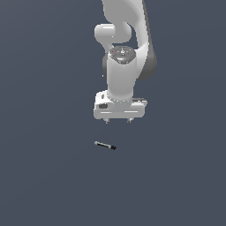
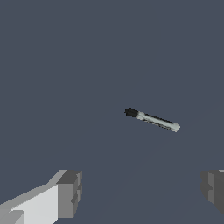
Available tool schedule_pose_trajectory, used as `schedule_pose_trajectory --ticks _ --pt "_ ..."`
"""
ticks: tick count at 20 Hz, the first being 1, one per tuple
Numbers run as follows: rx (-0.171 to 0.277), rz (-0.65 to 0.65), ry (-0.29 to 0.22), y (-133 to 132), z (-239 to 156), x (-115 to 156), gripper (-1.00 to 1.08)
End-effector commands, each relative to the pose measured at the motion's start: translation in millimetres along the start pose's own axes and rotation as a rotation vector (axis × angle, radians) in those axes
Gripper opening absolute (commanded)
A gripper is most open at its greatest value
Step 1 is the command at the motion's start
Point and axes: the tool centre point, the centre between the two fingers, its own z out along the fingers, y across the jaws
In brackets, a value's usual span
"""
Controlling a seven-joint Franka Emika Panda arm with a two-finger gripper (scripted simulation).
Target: Pick up the object and move it to a goal position.
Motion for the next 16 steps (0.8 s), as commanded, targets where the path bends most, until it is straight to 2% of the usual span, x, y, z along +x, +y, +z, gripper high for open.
schedule_pose_trajectory --ticks 1,4,10,16 --pt "0.0 0.0 0.0 0 0 0 1.0" --pt "0.005 -0.007 0.004 -6 -2 1 1.0" --pt "0.029 -0.046 0.024 -37 -12 4 1.0" --pt "0.029 -0.049 0.024 -38 -12 4 1.0"
